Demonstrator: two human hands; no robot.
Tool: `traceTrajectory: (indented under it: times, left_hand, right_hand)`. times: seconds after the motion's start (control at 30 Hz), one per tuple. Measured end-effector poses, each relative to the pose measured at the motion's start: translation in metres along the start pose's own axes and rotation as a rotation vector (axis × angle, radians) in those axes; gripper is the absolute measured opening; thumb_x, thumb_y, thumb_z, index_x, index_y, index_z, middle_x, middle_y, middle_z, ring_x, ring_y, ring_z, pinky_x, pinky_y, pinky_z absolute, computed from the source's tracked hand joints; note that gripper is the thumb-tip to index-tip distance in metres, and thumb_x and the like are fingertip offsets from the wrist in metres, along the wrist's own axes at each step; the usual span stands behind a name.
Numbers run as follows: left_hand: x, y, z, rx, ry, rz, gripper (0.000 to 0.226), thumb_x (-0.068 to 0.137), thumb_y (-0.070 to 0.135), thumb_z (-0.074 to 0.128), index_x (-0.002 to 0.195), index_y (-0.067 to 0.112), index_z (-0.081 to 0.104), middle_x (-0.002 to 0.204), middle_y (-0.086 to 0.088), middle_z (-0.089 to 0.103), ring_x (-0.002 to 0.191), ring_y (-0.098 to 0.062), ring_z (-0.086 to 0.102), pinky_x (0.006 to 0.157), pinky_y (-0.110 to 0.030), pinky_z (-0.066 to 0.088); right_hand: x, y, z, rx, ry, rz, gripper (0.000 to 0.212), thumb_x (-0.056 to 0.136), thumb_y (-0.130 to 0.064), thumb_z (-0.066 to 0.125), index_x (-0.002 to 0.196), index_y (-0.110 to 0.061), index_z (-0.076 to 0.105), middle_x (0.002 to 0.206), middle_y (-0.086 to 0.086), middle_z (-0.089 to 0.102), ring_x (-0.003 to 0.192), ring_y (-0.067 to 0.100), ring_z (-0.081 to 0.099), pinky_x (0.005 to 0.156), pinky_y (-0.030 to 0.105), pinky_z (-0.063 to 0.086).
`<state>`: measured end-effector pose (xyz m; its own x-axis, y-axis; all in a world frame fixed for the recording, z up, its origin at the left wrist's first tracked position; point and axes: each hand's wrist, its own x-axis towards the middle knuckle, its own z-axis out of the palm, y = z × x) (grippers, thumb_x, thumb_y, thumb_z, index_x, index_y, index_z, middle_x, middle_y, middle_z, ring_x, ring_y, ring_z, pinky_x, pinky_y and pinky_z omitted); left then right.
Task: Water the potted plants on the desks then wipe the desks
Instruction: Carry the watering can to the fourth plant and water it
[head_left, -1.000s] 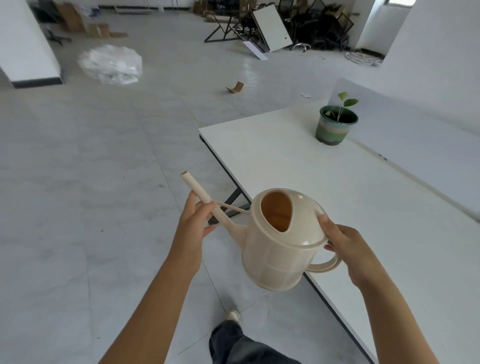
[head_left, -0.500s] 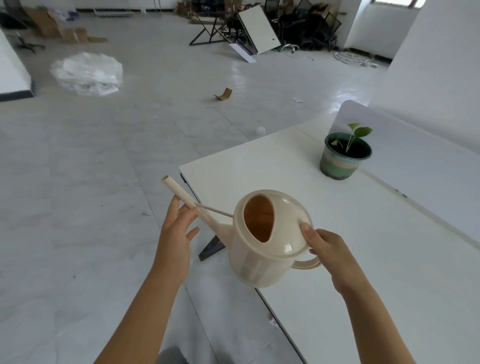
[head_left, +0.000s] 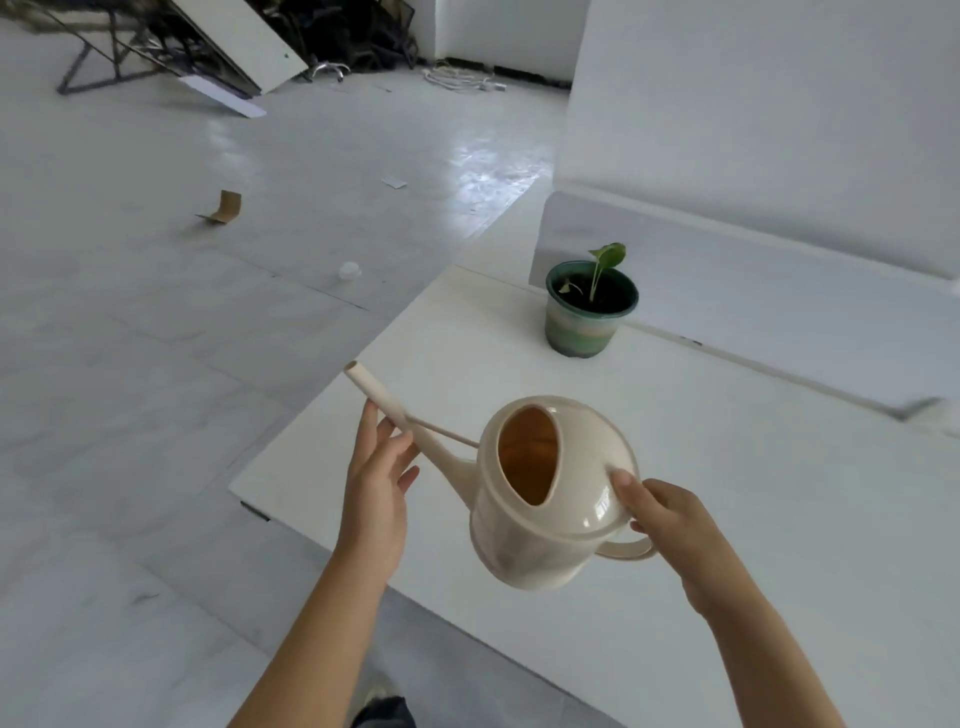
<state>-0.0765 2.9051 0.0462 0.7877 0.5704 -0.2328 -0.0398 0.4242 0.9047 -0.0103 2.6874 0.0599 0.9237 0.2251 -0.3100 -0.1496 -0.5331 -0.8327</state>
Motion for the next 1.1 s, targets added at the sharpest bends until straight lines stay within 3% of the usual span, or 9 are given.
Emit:
traceTrajectory:
  times: [0.1, 0.2, 0.37, 0.47, 0.6, 0.73, 0.83, 0.97, 1.1]
  left_hand:
    - [0.03, 0.011, 0.002, 0.018, -0.152, -0.04, 0.042, 0.094, 0.02, 0.041, 0.13, 0.042, 0.037, 0.127, 0.012, 0.054, 0.117, -0.022, 0.053, 0.102, -0.039, 0.034]
    - [0.049, 0.01, 0.007, 0.042, -0.245, -0.077, 0.047, 0.095, 0.019, 0.04, 0.137, 0.038, 0.032, 0.14, 0.008, 0.045, 0.124, -0.024, 0.048, 0.105, -0.041, 0.032]
    - [0.066, -0.005, 0.027, 0.069, -0.367, -0.143, 0.049, 0.095, 0.017, 0.04, 0.138, 0.039, 0.028, 0.146, 0.011, 0.037, 0.134, -0.02, 0.038, 0.111, -0.044, 0.028]
    - [0.072, -0.016, 0.042, 0.097, -0.421, -0.163, 0.047, 0.094, 0.018, 0.041, 0.132, 0.044, 0.029, 0.149, 0.013, 0.033, 0.137, -0.017, 0.034, 0.112, -0.044, 0.027]
    - [0.079, -0.024, 0.067, 0.129, -0.429, -0.196, 0.055, 0.094, 0.018, 0.042, 0.142, 0.038, 0.023, 0.15, 0.009, 0.032, 0.137, -0.019, 0.034, 0.112, -0.043, 0.027]
    - [0.089, -0.028, 0.088, 0.155, -0.416, -0.196, 0.054, 0.095, 0.019, 0.041, 0.144, 0.034, 0.022, 0.147, 0.005, 0.036, 0.131, -0.024, 0.041, 0.107, -0.042, 0.031]
    - [0.099, -0.029, 0.102, 0.172, -0.399, -0.172, 0.052, 0.095, 0.02, 0.041, 0.142, 0.033, 0.025, 0.142, 0.005, 0.04, 0.125, -0.024, 0.045, 0.103, -0.04, 0.033]
    - [0.117, -0.029, 0.115, 0.204, -0.393, -0.168, 0.055, 0.094, 0.019, 0.042, 0.143, 0.034, 0.023, 0.135, -0.003, 0.047, 0.123, -0.026, 0.047, 0.101, -0.041, 0.037]
    - [0.136, -0.025, 0.126, 0.27, -0.429, -0.188, 0.057, 0.091, 0.019, 0.044, 0.143, 0.033, 0.023, 0.137, -0.013, 0.045, 0.125, -0.029, 0.045, 0.099, -0.04, 0.038]
  right_hand:
    - [-0.003, -0.007, 0.009, 0.048, 0.129, 0.087, 0.102, 0.021, -0.097, 0.045, 0.07, -0.007, 0.047, 0.076, 0.008, 0.043, 0.075, 0.021, 0.042, 0.075, 0.045, 0.042]
    - [-0.009, -0.01, 0.017, 0.106, 0.235, 0.15, 0.131, 0.02, -0.097, 0.044, 0.084, 0.017, 0.053, 0.079, 0.01, 0.051, 0.077, 0.022, 0.048, 0.092, 0.055, 0.043]
    - [-0.017, -0.009, 0.022, 0.243, 0.345, 0.221, 0.106, 0.044, -0.082, 0.051, 0.089, 0.013, 0.062, 0.092, 0.015, 0.069, 0.098, 0.032, 0.061, 0.091, 0.045, 0.046]
    - [-0.018, -0.006, 0.016, 0.23, 0.398, 0.264, 0.132, 0.023, -0.094, 0.049, 0.092, 0.018, 0.058, 0.094, 0.021, 0.068, 0.097, 0.03, 0.062, 0.091, 0.046, 0.046]
    - [-0.013, -0.002, 0.003, 0.243, 0.412, 0.24, 0.135, 0.024, -0.094, 0.049, 0.098, 0.019, 0.053, 0.105, 0.029, 0.063, 0.102, 0.04, 0.058, 0.095, 0.052, 0.043]
    - [-0.005, -0.002, -0.013, 0.378, 0.354, 0.182, 0.089, 0.058, -0.067, 0.063, 0.094, 0.015, 0.06, 0.101, 0.024, 0.067, 0.101, 0.027, 0.063, 0.077, 0.034, 0.047]
    - [0.005, -0.002, -0.024, 0.424, 0.312, 0.185, 0.065, 0.063, -0.042, 0.06, 0.093, 0.015, 0.059, 0.084, 0.014, 0.06, 0.086, 0.024, 0.058, 0.074, 0.031, 0.045]
    - [0.013, -0.011, -0.029, 0.458, 0.259, 0.181, 0.033, 0.063, -0.033, 0.054, 0.074, -0.002, 0.06, 0.069, 0.001, 0.051, 0.07, 0.014, 0.049, 0.067, 0.026, 0.043]
    - [0.027, -0.015, -0.027, 0.43, 0.249, 0.14, 0.013, 0.085, -0.016, 0.059, 0.073, -0.01, 0.06, 0.077, -0.003, 0.06, 0.072, 0.011, 0.051, 0.068, 0.023, 0.042]
